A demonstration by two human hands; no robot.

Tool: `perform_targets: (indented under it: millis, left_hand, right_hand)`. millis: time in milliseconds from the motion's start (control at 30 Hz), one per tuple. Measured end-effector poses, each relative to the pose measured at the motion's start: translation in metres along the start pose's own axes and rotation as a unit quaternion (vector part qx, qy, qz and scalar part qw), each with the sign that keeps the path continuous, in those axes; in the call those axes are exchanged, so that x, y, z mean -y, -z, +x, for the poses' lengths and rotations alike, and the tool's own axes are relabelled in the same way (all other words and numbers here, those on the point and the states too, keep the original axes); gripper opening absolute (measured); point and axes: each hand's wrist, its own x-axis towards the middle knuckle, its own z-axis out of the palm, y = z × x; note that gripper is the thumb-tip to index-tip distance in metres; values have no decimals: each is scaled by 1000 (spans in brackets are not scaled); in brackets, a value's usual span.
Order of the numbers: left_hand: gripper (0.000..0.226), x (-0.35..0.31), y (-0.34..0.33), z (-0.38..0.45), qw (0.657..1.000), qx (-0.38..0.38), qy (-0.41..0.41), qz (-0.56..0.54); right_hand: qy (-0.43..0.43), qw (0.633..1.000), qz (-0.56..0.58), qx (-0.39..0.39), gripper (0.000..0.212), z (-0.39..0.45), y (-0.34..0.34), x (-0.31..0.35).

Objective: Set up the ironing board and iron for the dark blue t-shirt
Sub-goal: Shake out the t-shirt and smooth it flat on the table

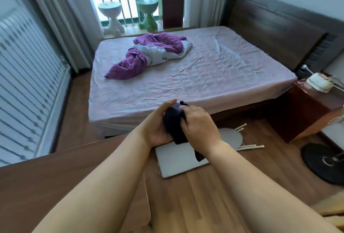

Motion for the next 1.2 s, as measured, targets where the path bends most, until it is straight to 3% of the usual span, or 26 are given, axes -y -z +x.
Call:
perform_targets:
  millis: [267,533,667,833,1000,1133,1200]
  left_hand:
    - [66,12,74,-95,993,-103,-51,18]
    - [58,27,123,-164,983,-151,-97,26]
    - [50,42,138,-187,965,-222,-110,87]
    - [36,55,129,-212,936,-313,-139,84]
    - [37,57,132,-235,920,-330,-145,153]
    - [24,53,140,-245,913,-342,-168,143]
    - [30,50,146,-250,906,-357,-170,150]
  right_hand:
    - [-9,996,86,31,16,-9,-60,102]
    - [-11,967,226,114,26,-8,-88,155]
    - [-12,941,303,149,23,-7,-96,172]
    - [16,924,332,187,22,-7,-107,193]
    - [11,905,368,213,23,-15,-116,219]
    - [-15,898,384,216,25,-16,-117,239]
    - [-33,882,414,223,25,-15,-123,249]
